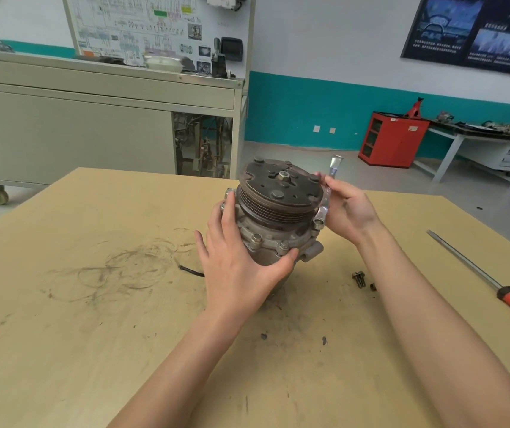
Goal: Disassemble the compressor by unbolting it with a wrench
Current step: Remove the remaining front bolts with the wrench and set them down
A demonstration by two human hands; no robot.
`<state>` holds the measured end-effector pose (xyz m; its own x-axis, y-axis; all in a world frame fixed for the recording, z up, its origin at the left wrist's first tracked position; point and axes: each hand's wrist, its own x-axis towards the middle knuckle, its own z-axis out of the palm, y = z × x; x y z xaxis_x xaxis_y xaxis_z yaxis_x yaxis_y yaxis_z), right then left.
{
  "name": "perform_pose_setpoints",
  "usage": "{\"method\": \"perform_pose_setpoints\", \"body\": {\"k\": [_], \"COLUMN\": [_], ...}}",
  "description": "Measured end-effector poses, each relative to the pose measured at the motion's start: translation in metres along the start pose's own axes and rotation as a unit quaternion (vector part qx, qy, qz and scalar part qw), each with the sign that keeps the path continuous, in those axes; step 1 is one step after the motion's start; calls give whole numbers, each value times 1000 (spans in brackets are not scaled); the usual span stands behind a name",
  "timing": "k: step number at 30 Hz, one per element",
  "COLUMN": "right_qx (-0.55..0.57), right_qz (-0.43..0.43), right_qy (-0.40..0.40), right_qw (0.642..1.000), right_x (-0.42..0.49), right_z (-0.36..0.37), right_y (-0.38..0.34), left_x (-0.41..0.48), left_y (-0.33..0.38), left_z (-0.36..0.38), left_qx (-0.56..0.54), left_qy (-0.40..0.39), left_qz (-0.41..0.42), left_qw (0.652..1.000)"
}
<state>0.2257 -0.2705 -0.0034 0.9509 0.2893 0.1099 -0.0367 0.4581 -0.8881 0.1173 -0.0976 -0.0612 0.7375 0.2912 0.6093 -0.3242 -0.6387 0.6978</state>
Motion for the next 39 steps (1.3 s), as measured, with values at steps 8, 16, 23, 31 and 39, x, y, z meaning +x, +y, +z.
{"method": "perform_pose_setpoints", "body": {"k": [8, 16, 23, 31, 39], "right_qx": [10, -317, -546, -513, 171], "right_qz": [-50, -341, -510, -543, -182], "right_qy": [60, 182, 122, 70, 328], "right_qw": [997, 866, 653, 661, 911], "right_x": [-8, -109, -133, -122, -96], "right_z": [11, 38, 40, 28, 1], "right_y": [-21, -4, 59, 58, 45], "left_x": [-1, -2, -2, -1, 0], "left_y": [-1, 1, 1, 0, 0], "left_z": [0, 0, -2, 0, -2], "left_qx": [2, 3, 4, 6, 2], "left_qy": [-5, -9, -16, -13, -20], "left_qz": [-1, -5, -7, -7, -8], "left_qw": [1000, 1000, 1000, 1000, 1000]}}
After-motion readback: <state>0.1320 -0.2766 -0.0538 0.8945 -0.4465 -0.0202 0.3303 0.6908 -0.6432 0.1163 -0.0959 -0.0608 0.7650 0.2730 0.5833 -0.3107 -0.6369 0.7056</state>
